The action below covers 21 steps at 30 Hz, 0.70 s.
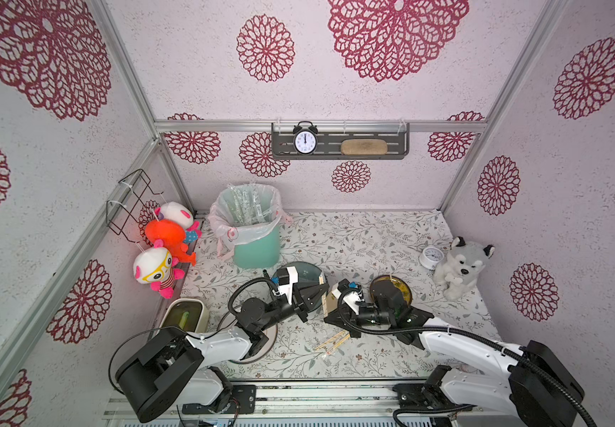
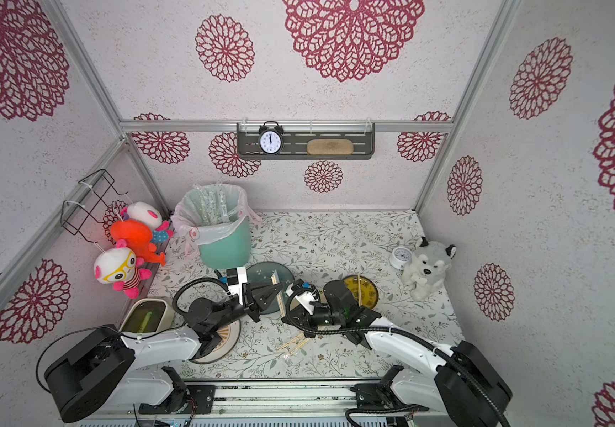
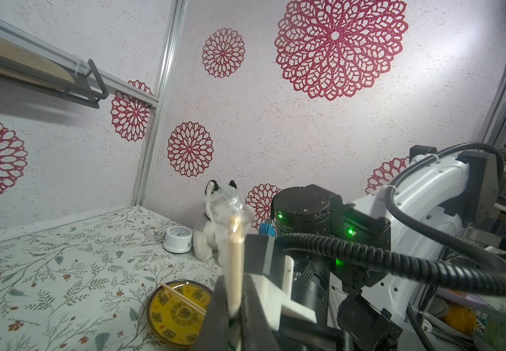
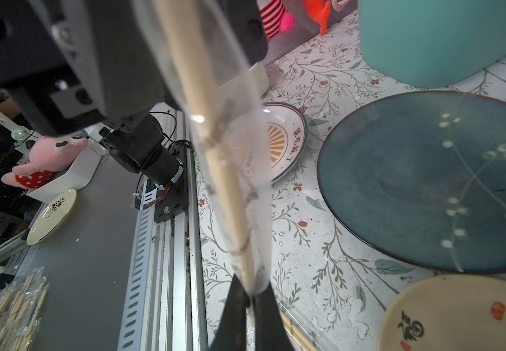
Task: Remove the packaging of disposable chopsticks
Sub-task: Remove the packet bag from the disposable chopsticks.
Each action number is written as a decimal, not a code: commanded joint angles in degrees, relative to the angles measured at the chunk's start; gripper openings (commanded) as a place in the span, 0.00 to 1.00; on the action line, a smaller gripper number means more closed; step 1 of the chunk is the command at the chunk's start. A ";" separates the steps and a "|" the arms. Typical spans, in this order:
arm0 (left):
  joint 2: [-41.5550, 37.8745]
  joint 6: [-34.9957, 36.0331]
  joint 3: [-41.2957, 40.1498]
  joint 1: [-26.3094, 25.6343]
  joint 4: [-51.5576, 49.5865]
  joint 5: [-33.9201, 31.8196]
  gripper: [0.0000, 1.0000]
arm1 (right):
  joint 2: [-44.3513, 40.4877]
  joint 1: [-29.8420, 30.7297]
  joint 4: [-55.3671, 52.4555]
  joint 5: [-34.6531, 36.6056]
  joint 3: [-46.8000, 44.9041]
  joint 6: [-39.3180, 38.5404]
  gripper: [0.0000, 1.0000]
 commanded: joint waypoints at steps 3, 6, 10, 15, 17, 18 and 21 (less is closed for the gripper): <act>2.55 3.19 -5.64 -3.19 -24.10 8.96 0.07 | -4.60 -1.10 29.24 -0.11 13.05 1.14 0.00; 1.21 4.39 -5.24 -3.29 -27.58 9.65 0.09 | -5.61 -1.09 27.70 0.90 13.57 -0.06 0.00; 2.40 4.04 -6.23 -3.29 -26.99 8.39 0.11 | -6.81 -1.10 25.31 1.37 15.17 -1.01 0.00; 3.95 4.12 -6.35 -2.97 -24.24 7.47 0.10 | -6.65 -1.06 23.70 0.88 16.28 -1.14 0.00; 2.24 4.17 -5.97 -2.36 -25.43 7.88 0.09 | -6.56 -1.01 23.74 1.50 14.80 -1.08 0.00; 0.97 4.23 -5.46 -2.32 -26.32 8.34 0.09 | -6.79 -1.01 24.12 2.11 13.37 -1.04 0.00; -3.58 5.70 -4.59 -2.03 -28.99 8.95 0.05 | -7.87 -1.01 26.96 3.21 8.12 0.02 0.00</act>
